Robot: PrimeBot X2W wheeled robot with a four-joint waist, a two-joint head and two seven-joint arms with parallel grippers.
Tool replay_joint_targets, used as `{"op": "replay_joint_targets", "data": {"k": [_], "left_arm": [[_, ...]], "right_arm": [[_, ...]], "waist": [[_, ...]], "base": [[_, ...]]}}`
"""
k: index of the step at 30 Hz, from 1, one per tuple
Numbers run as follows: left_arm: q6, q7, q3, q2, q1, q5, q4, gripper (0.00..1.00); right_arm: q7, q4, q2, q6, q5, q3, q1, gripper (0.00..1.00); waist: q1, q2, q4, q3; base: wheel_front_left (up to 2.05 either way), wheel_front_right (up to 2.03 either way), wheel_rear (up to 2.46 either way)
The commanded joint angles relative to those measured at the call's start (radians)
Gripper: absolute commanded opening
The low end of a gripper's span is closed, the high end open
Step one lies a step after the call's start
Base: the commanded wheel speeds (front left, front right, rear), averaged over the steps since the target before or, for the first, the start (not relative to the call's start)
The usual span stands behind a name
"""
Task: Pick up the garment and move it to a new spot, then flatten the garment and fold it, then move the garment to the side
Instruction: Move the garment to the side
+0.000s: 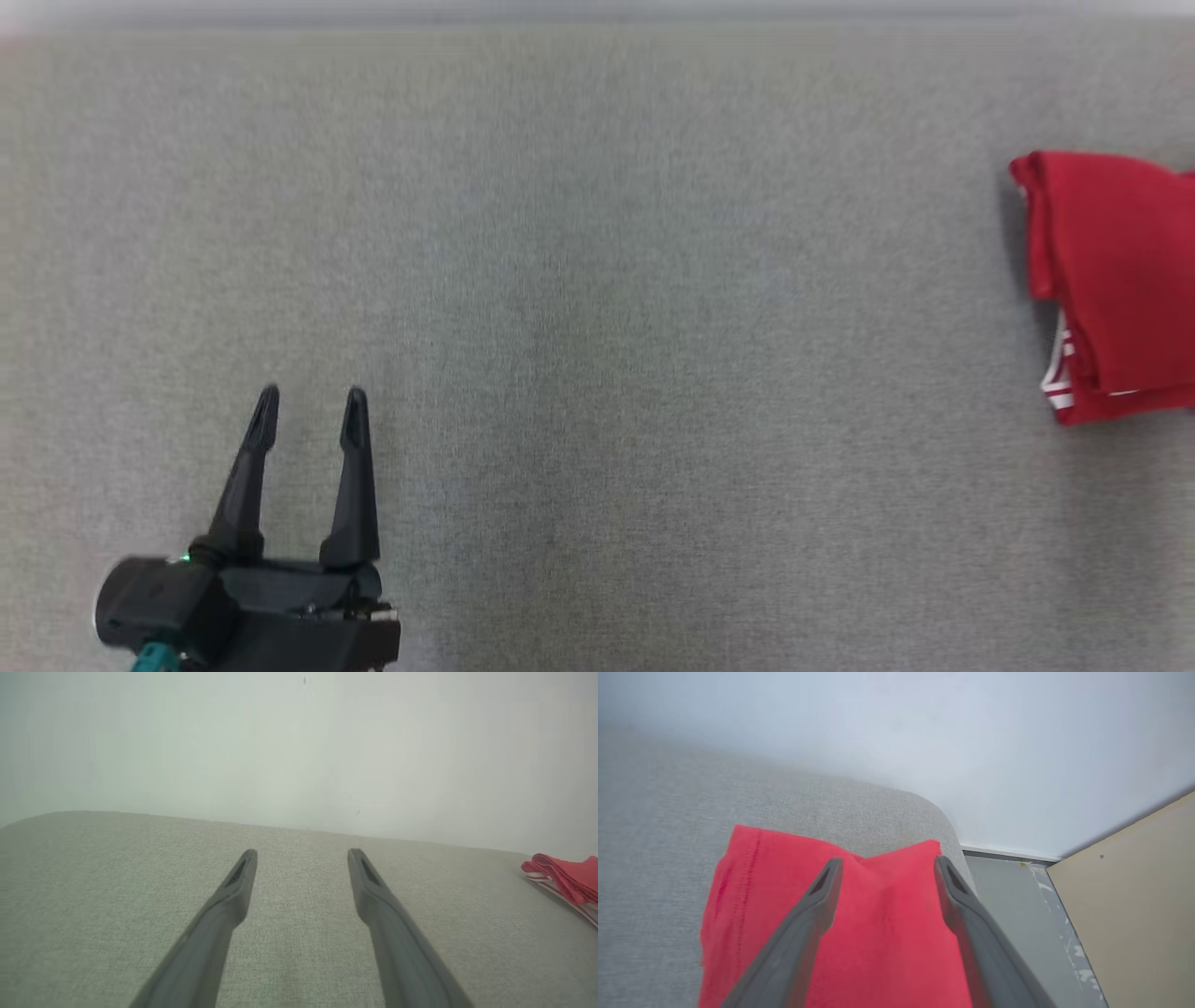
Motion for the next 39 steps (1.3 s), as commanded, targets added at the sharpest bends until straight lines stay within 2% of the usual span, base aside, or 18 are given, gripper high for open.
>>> {"op": "replay_joint_targets", "data": {"k": [1,8,14,19,30,39], "left_arm": [[0.007,-0.002,0.009,-0.009,0.021,-0.014,0.013,1.00],[0.016,-0.002,0.057,-0.023,0.095,-0.027,0.070,1.00],[0.028,-0.002,0.090,-0.029,0.148,-0.056,0.115,1.00],[0.036,-0.002,0.104,-0.030,0.175,-0.069,0.154,1.00],[0.032,-0.002,0.117,-0.031,0.216,-0.066,0.200,1.00],[0.016,-0.002,0.124,-0.031,0.226,-0.062,0.217,1.00]], "right_arm": [[-0.045,-0.029,0.041,-0.003,0.023,-0.018,0.052,1.00],[-0.259,-0.163,0.198,-0.003,0.104,0.017,0.278,1.00],[-0.431,-0.194,0.276,-0.003,0.175,0.104,0.427,1.00],[-0.519,-0.188,0.328,-0.003,0.162,0.159,0.496,1.00],[-0.594,-0.149,0.426,-0.003,0.126,0.184,0.598,1.00],[-0.605,-0.127,0.454,-0.003,0.111,0.164,0.611,1.00]], "waist": [[0.0002,0.0000,-0.024,-0.097],[0.0002,0.0000,-0.041,-0.219],[0.0002,0.0000,-0.041,-0.306],[0.0002,0.0000,-0.029,-0.354],[0.0002,0.0000,0.006,-0.400],[0.0002,0.0000,-0.001,-0.396]], "base": [[0.00,0.00,0.00],[0.00,0.00,0.00],[0.00,0.00,0.00],[0.00,0.00,0.00],[0.00,0.00,0.00],[0.00,0.00,0.00]]}}
